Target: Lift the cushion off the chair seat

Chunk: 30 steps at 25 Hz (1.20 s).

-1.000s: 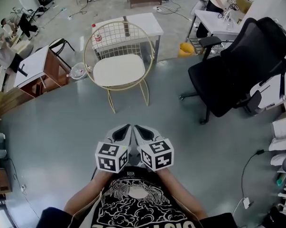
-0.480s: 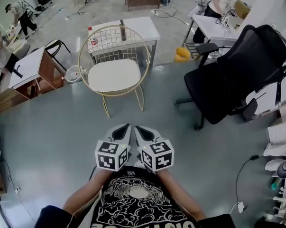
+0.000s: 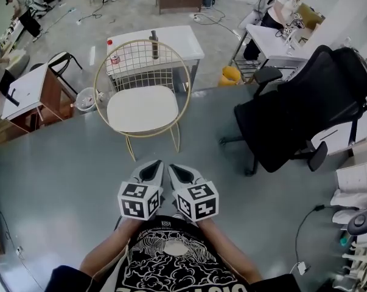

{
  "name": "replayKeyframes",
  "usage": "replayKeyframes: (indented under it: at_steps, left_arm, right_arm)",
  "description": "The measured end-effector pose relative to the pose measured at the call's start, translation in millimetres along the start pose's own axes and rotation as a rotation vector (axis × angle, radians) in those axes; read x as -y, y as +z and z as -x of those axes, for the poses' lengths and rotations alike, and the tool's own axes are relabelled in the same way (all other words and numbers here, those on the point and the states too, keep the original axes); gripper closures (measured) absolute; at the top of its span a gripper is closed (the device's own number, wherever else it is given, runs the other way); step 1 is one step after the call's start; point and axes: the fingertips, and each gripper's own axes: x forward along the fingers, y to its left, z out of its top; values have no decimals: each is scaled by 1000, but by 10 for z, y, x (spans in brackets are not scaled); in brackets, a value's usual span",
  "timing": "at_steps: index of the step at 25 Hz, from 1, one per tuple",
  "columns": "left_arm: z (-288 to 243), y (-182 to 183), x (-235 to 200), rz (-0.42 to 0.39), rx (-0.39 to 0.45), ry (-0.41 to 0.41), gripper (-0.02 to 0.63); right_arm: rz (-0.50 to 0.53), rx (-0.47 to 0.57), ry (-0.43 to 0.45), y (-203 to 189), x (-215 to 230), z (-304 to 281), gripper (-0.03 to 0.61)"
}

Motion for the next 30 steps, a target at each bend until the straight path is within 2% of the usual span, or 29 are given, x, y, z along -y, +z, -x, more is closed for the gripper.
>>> replayKeyframes:
  at_steps: [8,13,17,23,27,30]
  left_arm:
    - [-151,433,-524,22,-15,-47,617]
    - [-104,580,-906,39,-15,-70,617]
    - [-322,699,-1102,74,-8,-97,617]
    - [-432,792,-1304,168,21,-161,612]
    - [-476,748,-1396,262,57,-222,612]
    - [-577,681,-1479,331,62,-237,612]
  right_arm:
    - [6,-11,-42,473,-89,-530,580]
    - [13,-18,-72,657,-268,-825,581]
    - [54,-25,-98,827,-161,-1070,581]
    - [113,-50,-116,968,-185,-1268,580]
    - [161,-87,-120,924,-218,-1373,580]
    - [172,-99,-127,909,-164,-1447,581]
